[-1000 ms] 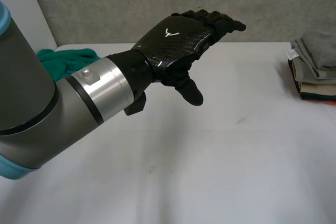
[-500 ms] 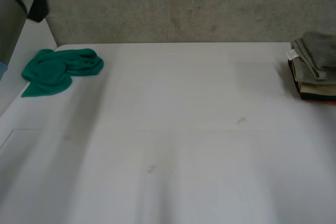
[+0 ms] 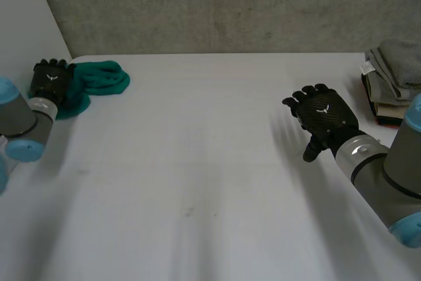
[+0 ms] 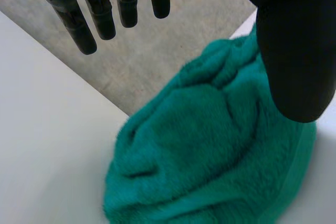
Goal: Fold the laundry.
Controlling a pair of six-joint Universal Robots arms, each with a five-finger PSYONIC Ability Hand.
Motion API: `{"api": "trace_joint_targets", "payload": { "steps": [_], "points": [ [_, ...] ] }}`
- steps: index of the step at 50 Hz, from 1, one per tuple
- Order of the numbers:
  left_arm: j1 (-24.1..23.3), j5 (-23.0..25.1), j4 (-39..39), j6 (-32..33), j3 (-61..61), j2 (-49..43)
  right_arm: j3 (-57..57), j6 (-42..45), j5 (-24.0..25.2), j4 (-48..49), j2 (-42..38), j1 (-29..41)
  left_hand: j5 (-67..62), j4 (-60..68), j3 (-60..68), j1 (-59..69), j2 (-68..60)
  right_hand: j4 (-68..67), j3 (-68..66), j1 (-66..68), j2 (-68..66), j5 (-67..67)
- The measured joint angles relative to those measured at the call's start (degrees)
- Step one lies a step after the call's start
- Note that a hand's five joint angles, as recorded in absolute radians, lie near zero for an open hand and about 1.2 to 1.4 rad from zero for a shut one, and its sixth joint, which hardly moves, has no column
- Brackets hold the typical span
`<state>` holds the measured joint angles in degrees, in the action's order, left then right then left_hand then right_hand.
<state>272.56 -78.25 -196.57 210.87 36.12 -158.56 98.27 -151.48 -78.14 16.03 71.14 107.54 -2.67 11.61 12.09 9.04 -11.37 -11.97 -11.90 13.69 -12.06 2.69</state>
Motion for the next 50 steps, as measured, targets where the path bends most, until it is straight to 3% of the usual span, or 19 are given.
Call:
{"api": "trace_joint_targets", "payload": {
  "steps": [6, 9, 15, 17, 19, 26, 29, 33, 41, 43, 44, 45, 46, 47, 48, 50],
  "points": [
    [0.33, 0.06, 0.01, 0.79, -8.10, -6.76, 1.50, -0.07, -0.07, 2.18, 0.16, -0.41, -0.02, 0.13, 0.07, 1.46, -0.13, 0.00, 0.00, 0.00, 0.00, 0.00],
    [0.38, -0.12, 0.14, 2.34, -12.79, -9.70, 2.27, -0.08, 0.00, 2.95, 0.27, -0.62, -4.44, 5.12, 4.61, 8.84, -5.80, 0.00, 0.00, 0.00, 0.00, 0.00],
    [0.35, 0.06, 0.17, 4.35, -16.97, -12.01, 3.23, -0.05, 0.01, 3.31, 0.30, -0.77, -21.42, 22.93, 22.26, 26.94, -23.36, 0.00, 0.00, 0.00, 0.00, 0.00],
    [0.27, 0.20, 0.13, 4.71, -17.45, -12.32, 3.38, -0.03, -0.01, 3.31, 0.30, -0.79, -41.55, 43.83, 43.06, 50.07, -44.08, 0.00, 0.00, 0.00, 0.00, 0.00],
    [0.22, 0.33, -0.04, 4.93, -17.63, -12.42, 3.49, -0.02, -0.04, 3.29, 0.29, -0.81, -51.62, 53.73, 52.83, 58.30, -53.97, 0.00, 0.00, 0.00, 0.00, 0.00],
    [-0.71, -0.29, -1.29, 4.86, -16.12, -11.07, 3.49, 0.01, -0.15, 3.23, 0.32, -0.90, -52.96, 56.87, 55.96, 58.31, -56.98, 0.00, 0.00, 0.00, 0.00, 0.00],
    [-2.31, -1.07, -1.30, 4.00, -11.82, -6.36, 3.45, 0.01, -0.23, 3.22, 0.52, -0.97, -52.96, 56.88, 55.96, 58.31, -57.02, 0.00, 0.00, 0.00, 0.00, 0.00],
    [-4.63, -1.87, -1.89, 1.03, -2.45, 3.87, 3.43, -0.01, -0.31, 3.21, 0.86, -1.05, -52.96, 56.90, 55.99, 58.31, -57.04, 0.00, 0.00, 0.00, 0.00, 0.00],
    [-11.45, -2.15, -8.63, -12.19, 18.11, 28.95, 3.56, -0.04, -0.35, 3.14, 1.40, -1.11, -52.96, 57.12, 56.20, 58.31, -57.17, 0.00, 0.00, 0.00, 0.00, 0.00],
    [-12.43, -2.16, -9.77, -14.17, 20.55, 31.85, 3.69, -0.04, -0.33, 3.12, 1.45, -1.11, -42.53, 46.01, 45.24, 45.54, -44.84, 0.00, 0.00, 0.00, 0.00, 0.00],
    [-12.62, -2.16, -9.82, -14.41, 21.02, 32.16, 3.77, -0.03, -0.32, 3.11, 1.45, -1.11, -30.28, 33.37, 32.81, 30.78, -32.11, 0.00, 0.00, 0.00, 0.00, 0.00],
    [-12.70, -2.15, -9.63, -14.32, 21.24, 32.05, 3.85, -0.01, -0.31, 3.11, 1.44, -1.11, -26.59, 29.63, 27.97, 26.42, -28.41, 0.00, 0.00, 0.00, 0.00, 0.00],
    [-12.65, -2.15, -9.13, -13.82, 21.13, 31.45, 3.93, 0.00, -0.30, 3.11, 1.44, -1.10, -13.06, 15.88, 14.59, 11.07, -14.83, 0.00, 0.00, 0.00, 0.00, 0.00],
    [-12.49, -2.18, -8.48, -13.04, 20.75, 30.58, 3.98, 0.01, -0.29, 3.11, 1.43, -1.10, -13.06, 15.88, 14.59, 11.07, -14.83, 0.00, 0.00, 0.00, 0.00, 0.00],
    [-12.20, -2.23, -7.60, -11.98, 20.25, 29.42, 4.04, 0.02, -0.27, 3.11, 1.42, -1.09, -2.18, 3.17, 2.78, 1.72, -3.19, 0.00, 0.00, 0.00, 0.00, 0.00],
    [-11.07, -2.39, -5.00, -8.27, 18.38, 25.56, 4.14, 0.03, -0.21, 3.12, 1.36, -1.06, 0.01, -0.16, -0.16, 1.32, -0.49, 0.00, 0.00, 0.00, 0.00, 0.00]
  ]
}}
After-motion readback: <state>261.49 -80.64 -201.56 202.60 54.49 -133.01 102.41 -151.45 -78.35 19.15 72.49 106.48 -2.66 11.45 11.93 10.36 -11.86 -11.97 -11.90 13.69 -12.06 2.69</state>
